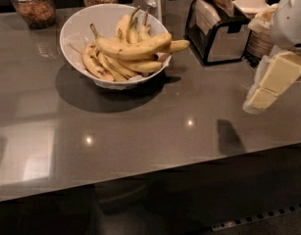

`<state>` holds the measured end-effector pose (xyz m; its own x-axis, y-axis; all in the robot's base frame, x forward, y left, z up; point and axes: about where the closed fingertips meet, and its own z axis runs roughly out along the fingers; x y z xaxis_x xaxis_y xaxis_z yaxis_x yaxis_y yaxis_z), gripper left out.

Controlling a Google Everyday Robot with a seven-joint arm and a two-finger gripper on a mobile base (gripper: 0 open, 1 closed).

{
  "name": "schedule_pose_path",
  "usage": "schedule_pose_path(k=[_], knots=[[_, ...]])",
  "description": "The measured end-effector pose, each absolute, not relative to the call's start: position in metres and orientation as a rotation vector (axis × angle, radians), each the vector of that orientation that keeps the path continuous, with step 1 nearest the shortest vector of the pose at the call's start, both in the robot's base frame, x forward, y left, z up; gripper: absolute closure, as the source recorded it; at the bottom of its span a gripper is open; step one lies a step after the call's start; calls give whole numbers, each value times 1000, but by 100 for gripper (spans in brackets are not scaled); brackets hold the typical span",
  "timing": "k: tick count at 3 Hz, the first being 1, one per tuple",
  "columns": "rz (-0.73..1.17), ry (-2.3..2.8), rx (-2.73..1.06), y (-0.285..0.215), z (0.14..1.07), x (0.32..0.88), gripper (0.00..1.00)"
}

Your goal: Pick banana from white bowl

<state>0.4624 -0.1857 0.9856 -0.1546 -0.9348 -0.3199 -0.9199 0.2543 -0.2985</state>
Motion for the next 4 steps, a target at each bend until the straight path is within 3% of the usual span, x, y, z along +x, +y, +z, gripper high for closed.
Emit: schedule_pose_path(k=[4], knots=[[224,1640,-1862,-46,980,579,0]])
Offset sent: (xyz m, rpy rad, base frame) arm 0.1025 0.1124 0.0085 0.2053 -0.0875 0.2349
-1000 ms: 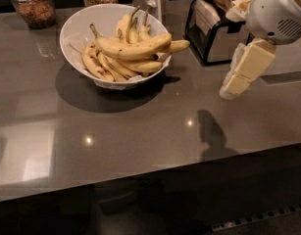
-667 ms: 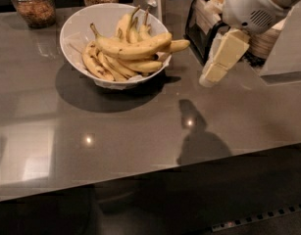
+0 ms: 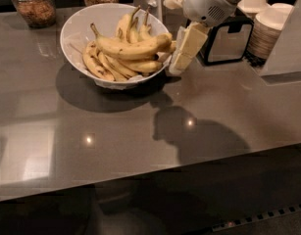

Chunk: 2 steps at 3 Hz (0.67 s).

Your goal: Pick banana from white bowl

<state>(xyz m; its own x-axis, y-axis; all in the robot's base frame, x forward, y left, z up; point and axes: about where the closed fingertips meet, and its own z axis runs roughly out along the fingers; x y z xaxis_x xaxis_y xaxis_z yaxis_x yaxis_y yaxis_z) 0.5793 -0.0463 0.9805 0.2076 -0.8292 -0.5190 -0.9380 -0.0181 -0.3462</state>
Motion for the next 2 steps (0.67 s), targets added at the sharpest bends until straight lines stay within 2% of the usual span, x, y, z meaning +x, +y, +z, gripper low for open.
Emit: schedule_pose_path(k=[2], knots=[[250,1480,-1979,4,960,603,0]])
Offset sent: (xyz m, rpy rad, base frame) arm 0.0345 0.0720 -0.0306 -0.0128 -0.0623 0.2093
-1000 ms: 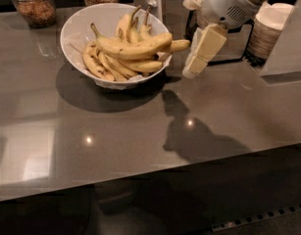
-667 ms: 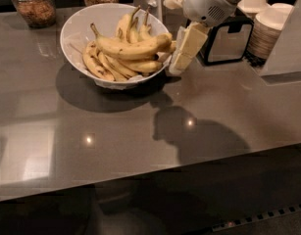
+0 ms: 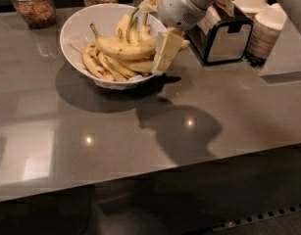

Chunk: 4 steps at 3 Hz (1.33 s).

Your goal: Pick banana from white bowl

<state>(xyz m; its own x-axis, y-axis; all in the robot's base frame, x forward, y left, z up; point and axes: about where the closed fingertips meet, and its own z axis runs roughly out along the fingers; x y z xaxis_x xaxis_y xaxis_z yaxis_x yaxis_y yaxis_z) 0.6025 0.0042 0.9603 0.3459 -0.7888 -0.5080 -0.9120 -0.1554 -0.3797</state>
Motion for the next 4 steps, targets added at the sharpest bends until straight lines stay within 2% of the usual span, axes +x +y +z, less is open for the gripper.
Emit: schedule_pose_path(k=[1,2,4], knots=[[248,1461,-2015,17,948,610,0],[245,1467,-2035,24,937,617,18],[242,1491,-2040,24,929,624,64]])
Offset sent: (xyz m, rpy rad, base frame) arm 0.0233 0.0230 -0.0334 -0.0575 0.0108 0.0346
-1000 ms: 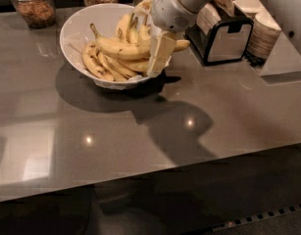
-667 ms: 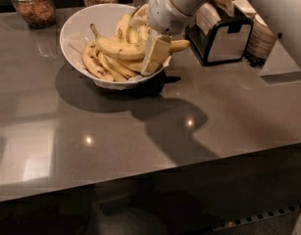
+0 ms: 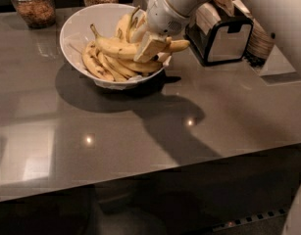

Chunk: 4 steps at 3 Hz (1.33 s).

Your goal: Pick banana from white bowl

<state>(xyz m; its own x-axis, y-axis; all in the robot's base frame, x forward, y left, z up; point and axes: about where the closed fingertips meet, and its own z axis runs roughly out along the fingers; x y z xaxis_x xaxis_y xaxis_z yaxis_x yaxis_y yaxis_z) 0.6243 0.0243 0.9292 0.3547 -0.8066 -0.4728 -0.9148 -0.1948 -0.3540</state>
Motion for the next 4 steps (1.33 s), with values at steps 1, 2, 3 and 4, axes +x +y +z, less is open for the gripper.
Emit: schedule_pose_path(k=[1,2,3,4], knots=[[241,1496,-2035,23,929,625,87],[245,1504,-2007,14,936,623,100],[274,1491,-1978,-1,950,612,100],[317,1469,-1962,-20,965,588,100]])
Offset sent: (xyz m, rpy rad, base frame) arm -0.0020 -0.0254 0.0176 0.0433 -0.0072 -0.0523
